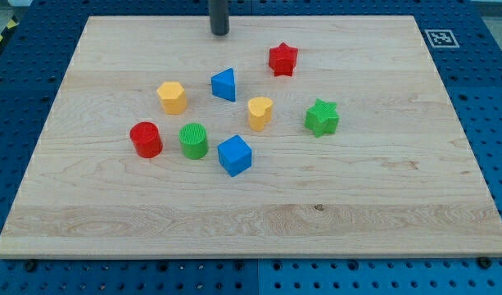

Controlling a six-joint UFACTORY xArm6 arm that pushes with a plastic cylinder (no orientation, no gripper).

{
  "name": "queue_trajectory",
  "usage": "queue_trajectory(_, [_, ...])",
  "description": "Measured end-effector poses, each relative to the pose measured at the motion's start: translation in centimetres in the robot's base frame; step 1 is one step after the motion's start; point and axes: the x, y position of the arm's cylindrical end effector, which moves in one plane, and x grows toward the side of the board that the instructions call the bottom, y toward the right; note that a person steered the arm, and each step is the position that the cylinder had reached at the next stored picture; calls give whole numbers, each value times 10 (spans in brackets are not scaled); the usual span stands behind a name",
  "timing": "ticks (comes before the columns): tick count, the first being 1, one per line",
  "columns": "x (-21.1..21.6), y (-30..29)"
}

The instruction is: Move the red star vertically above the green star

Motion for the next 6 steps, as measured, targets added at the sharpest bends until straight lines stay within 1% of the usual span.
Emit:
queue_trajectory(1, [43,0])
queue_trajectory(2, [81,14])
queue_trajectory(4, [68,68])
queue_trajectory(6, [69,113])
